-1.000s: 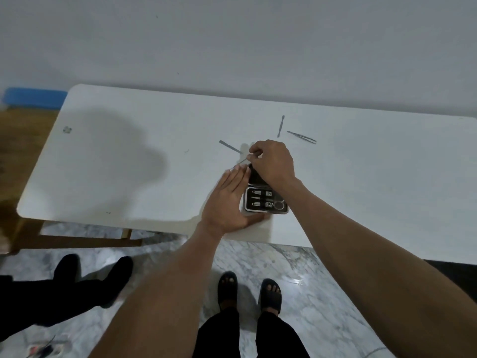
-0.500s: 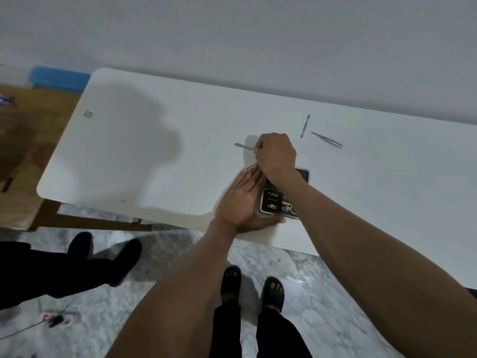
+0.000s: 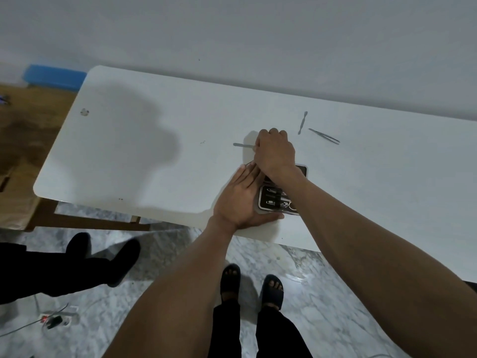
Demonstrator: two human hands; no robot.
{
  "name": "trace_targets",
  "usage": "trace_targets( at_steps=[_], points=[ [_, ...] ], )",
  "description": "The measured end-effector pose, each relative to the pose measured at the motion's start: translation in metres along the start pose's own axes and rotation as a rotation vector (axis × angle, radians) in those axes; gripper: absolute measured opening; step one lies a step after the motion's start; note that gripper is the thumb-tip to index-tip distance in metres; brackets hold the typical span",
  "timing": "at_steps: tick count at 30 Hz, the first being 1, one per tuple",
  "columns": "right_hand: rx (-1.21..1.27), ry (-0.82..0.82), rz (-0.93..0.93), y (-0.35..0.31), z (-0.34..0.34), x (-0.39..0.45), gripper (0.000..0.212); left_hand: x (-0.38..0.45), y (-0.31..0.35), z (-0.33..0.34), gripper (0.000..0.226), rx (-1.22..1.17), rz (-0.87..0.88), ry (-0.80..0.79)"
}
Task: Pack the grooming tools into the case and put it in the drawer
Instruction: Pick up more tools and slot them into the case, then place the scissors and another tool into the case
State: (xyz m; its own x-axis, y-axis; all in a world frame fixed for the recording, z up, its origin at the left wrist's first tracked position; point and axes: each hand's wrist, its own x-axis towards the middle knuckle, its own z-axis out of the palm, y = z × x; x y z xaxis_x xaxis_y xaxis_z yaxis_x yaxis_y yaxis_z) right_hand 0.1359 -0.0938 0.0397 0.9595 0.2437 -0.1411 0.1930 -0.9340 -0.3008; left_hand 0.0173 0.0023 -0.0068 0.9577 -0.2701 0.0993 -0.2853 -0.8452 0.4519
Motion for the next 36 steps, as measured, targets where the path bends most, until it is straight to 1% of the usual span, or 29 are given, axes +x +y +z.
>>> trace_targets(
  at_steps=[8, 12, 17, 20, 22, 24, 27, 30, 32, 36],
  points=[
    [0.135, 0.073, 0.057, 0.007, -0.002, -0.002, 0.015, -0.001, 0.001, 0.002, 0.116, 0.004, 0.011, 0.052],
    [0.159, 0.103, 0.088, 0.008, -0.002, -0.004, 0.018, -0.001, 0.001, 0.000, 0.118, 0.006, 0.008, 0.044],
    [-0.039, 0.015, 0.028, 0.006, -0.001, 0.000, 0.019, -0.001, 0.000, 0.000, 0.119, 0.005, 0.009, 0.021],
    [-0.056, -0.059, 0.018, 0.005, -0.001, 0.002, 0.027, -0.001, 0.000, -0.001, 0.120, -0.001, 0.009, 0.016],
    [0.005, -0.111, 0.020, 0.005, -0.005, 0.004, 0.027, -0.001, 0.001, -0.002, 0.120, -0.003, 0.009, 0.036],
    [0.135, -0.127, 0.031, 0.009, -0.011, 0.006, 0.021, -0.002, 0.001, -0.001, 0.121, 0.007, 0.009, 0.039],
    [0.299, -0.061, 0.077, 0.018, -0.021, 0.004, 0.013, -0.003, 0.000, 0.000, 0.120, 0.032, 0.008, 0.030],
    [0.452, -0.007, 0.129, 0.030, -0.026, -0.003, 0.014, -0.004, 0.000, -0.001, 0.121, 0.023, 0.002, 0.030],
    [0.494, 0.017, 0.152, 0.038, -0.031, -0.010, 0.017, -0.004, 0.000, -0.002, 0.121, 0.012, 0.005, 0.043],
    [0.565, 0.075, 0.192, 0.052, -0.044, -0.030, 0.017, -0.004, -0.002, -0.001, 0.117, 0.008, 0.025, 0.057]
  ],
)
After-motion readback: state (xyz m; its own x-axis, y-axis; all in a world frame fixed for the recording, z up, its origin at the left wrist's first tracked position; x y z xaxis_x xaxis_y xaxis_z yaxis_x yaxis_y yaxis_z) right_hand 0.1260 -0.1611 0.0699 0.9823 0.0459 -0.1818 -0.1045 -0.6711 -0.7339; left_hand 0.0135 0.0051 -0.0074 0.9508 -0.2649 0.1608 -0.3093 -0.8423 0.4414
